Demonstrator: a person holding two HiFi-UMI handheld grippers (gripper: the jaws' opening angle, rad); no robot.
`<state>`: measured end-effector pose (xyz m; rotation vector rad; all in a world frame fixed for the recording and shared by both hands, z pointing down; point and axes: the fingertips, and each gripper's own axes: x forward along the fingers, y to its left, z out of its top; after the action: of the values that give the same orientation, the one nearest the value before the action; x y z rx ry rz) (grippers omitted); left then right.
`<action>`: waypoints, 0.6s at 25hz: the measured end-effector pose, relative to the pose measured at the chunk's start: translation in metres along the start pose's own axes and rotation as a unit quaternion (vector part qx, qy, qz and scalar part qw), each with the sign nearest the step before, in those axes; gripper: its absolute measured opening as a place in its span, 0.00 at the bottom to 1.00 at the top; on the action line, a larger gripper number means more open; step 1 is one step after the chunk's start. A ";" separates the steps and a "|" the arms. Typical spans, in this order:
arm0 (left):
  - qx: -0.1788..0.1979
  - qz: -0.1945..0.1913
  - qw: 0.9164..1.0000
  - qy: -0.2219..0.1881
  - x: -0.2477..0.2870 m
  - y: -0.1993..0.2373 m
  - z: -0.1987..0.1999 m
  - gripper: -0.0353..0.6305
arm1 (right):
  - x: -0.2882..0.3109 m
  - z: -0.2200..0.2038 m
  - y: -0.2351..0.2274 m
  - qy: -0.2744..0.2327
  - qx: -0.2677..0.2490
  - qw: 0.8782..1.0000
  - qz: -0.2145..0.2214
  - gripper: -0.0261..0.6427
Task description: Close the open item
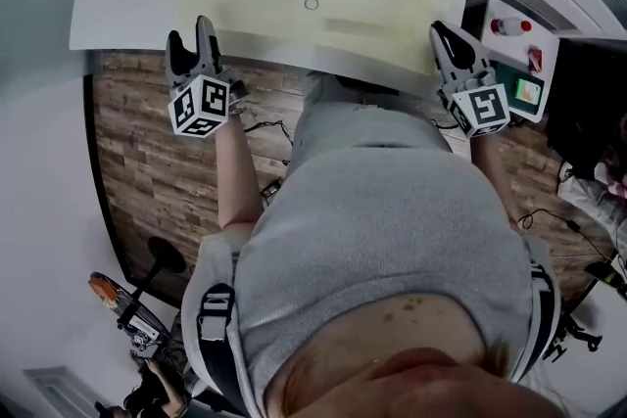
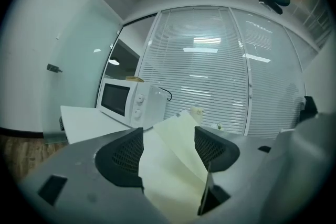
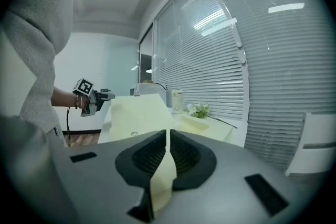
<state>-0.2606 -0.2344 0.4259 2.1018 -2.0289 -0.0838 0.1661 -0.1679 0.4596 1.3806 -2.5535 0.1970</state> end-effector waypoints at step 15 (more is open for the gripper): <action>-0.012 -0.103 0.993 0.048 0.030 -0.045 -0.010 0.15 | 0.018 -0.038 0.006 0.061 0.009 0.998 0.014 0.24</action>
<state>-0.2133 -0.2616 0.4300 2.2464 -1.7450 -0.0389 0.1568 -0.1711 0.5006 1.2994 -2.4776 0.3003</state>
